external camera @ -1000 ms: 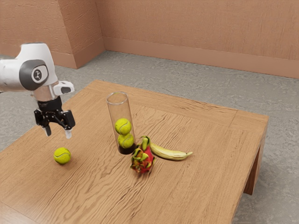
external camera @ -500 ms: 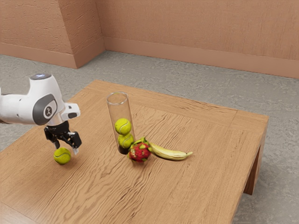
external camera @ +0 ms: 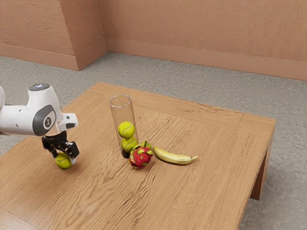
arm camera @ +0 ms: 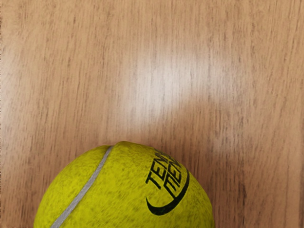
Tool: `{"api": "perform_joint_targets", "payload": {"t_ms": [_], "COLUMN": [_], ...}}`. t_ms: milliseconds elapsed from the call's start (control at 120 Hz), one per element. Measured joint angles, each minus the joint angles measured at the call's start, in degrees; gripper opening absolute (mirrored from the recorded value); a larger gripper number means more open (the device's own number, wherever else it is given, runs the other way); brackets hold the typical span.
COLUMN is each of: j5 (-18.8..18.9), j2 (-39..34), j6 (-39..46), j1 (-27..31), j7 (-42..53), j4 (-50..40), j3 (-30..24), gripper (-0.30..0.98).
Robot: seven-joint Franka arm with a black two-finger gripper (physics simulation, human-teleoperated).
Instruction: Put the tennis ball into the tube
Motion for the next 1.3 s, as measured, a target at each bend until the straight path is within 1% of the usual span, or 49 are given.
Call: {"api": "perform_joint_targets", "payload": {"t_ms": [117, 267, 367, 600, 700, 833, 917, 1033, 1158, 1300], "j5": [0.0, 0.0, 0.0, 0.2, 0.3, 0.5, 0.7, 1.3, 2.4, 2.6], "j2": [1.5, 2.5, 2.7, 2.5, -0.8, -9.0, -13.0, -14.1, -11.7, -7.1], "j6": [0.5, 1.2, 1.5, 2.5, 1.0, -3.8, -10.0, -18.8, -25.5, -29.2], "j1": [0.0, 0.0, 0.0, 0.0, -0.1, -0.1, 0.8, 0.8, -0.7, -2.4], "j7": [0.3, 0.8, 1.1, 1.6, 1.5, 1.1, 0.4, -0.7, -1.9, -3.2], "j4": [0.1, 0.2, 0.4, 0.5, 0.4, 0.7, 6.0, 15.5, 23.9, 30.3], "j3": [0.2, 0.9, 1.0, 1.0, 1.0, 0.2, -1.4, -4.3, -7.4, -9.8], "gripper": [0.67, 0.52, 0.46, 0.4, 0.37, 0.33, 0.32, 0.33, 0.34, 0.34]}}
